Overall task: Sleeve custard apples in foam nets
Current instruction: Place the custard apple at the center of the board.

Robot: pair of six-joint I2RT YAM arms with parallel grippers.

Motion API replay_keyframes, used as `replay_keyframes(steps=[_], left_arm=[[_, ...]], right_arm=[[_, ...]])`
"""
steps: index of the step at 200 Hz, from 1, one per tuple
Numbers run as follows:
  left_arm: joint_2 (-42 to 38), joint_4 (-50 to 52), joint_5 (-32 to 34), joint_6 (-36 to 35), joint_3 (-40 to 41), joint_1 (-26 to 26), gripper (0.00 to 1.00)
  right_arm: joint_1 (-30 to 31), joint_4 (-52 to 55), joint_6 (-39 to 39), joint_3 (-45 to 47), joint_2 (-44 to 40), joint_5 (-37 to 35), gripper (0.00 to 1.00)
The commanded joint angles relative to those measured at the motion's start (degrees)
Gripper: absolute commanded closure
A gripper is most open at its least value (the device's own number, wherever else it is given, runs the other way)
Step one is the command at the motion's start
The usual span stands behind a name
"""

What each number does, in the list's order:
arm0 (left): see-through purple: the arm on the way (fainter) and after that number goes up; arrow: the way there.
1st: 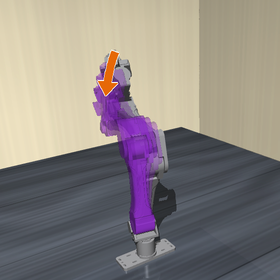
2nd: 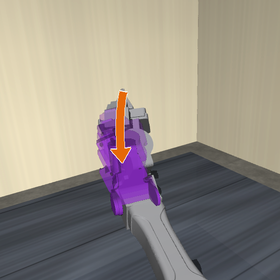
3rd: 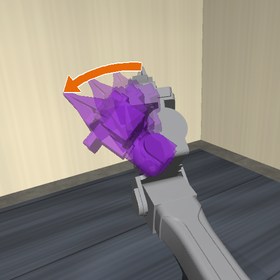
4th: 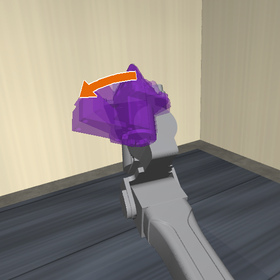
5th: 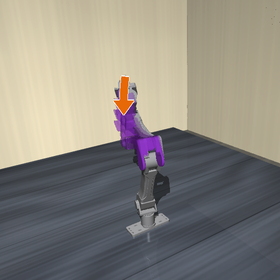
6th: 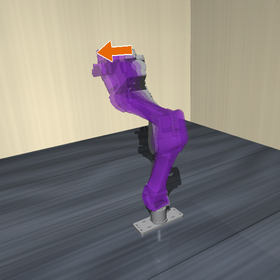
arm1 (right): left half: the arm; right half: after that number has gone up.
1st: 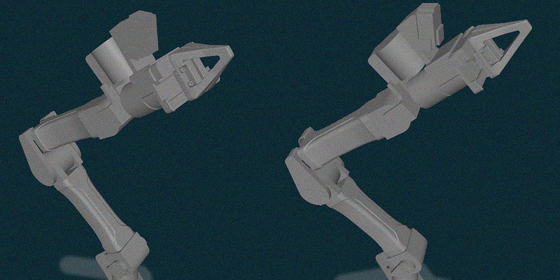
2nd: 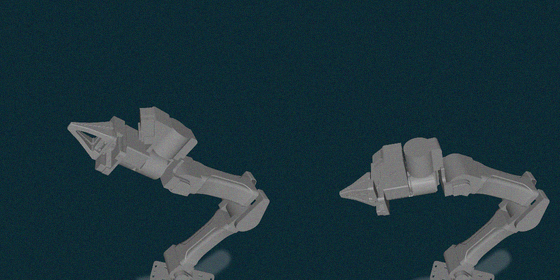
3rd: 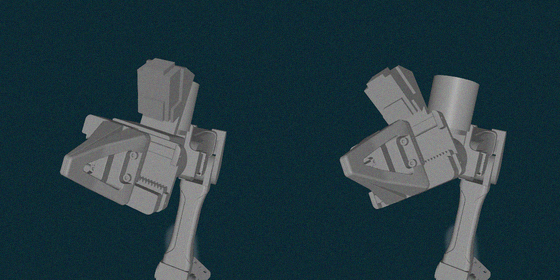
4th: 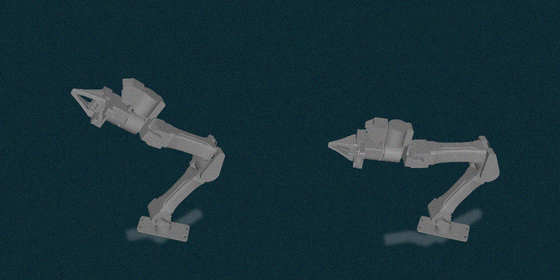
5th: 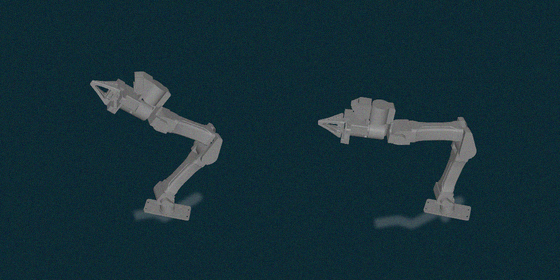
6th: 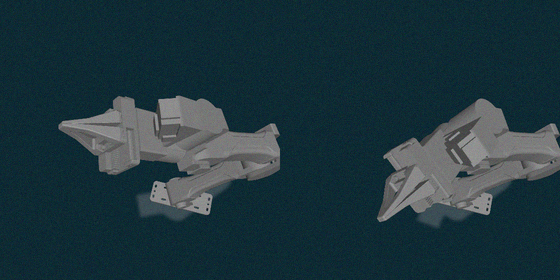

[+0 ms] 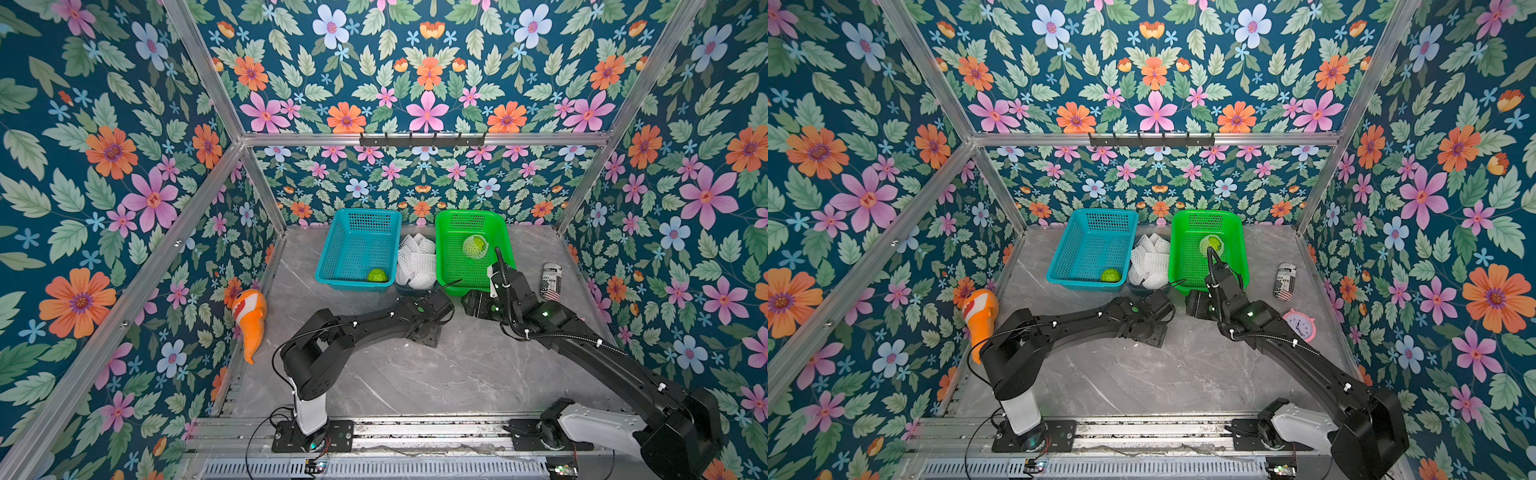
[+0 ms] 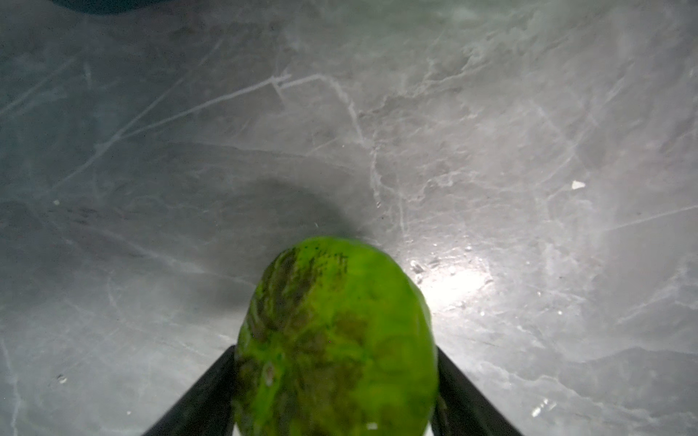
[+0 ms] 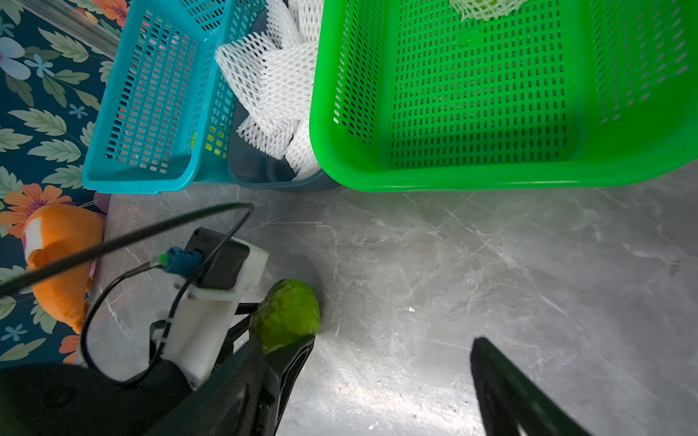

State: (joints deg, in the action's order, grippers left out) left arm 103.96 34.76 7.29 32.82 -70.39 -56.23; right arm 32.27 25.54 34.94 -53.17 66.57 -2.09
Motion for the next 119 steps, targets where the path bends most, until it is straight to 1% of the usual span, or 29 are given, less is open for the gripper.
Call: replay_keyframes(steps=[1,19,63,93,119], left_arm=[[-0.6,0.2,0.0,0.3,-0.5,0.0,0.20],[-0.8,0.6,0.2,0.1,-1.1,0.0,0.17],[-3.3,2.2,2.2,0.1,-2.4,0.0,0.16],[-7.8,2.9,5.0,0.3,-2.2,0.6,0.18],[-12.8,2.7,7.4,1.4,-0.8,3.4,0.18]], right_arm=[[0.0,-0.3,0.7,-0.1,-0.5,-1.0,0.14],[0.0,-0.2,0.8,-0.1,-0.7,-1.2,0.14],[-0.1,0.0,1.0,-0.7,-1.1,-1.4,0.14],[-0.8,0.5,1.9,-2.4,-0.9,-0.1,0.14],[-1.2,0.8,2.2,-5.1,1.5,2.3,0.16]])
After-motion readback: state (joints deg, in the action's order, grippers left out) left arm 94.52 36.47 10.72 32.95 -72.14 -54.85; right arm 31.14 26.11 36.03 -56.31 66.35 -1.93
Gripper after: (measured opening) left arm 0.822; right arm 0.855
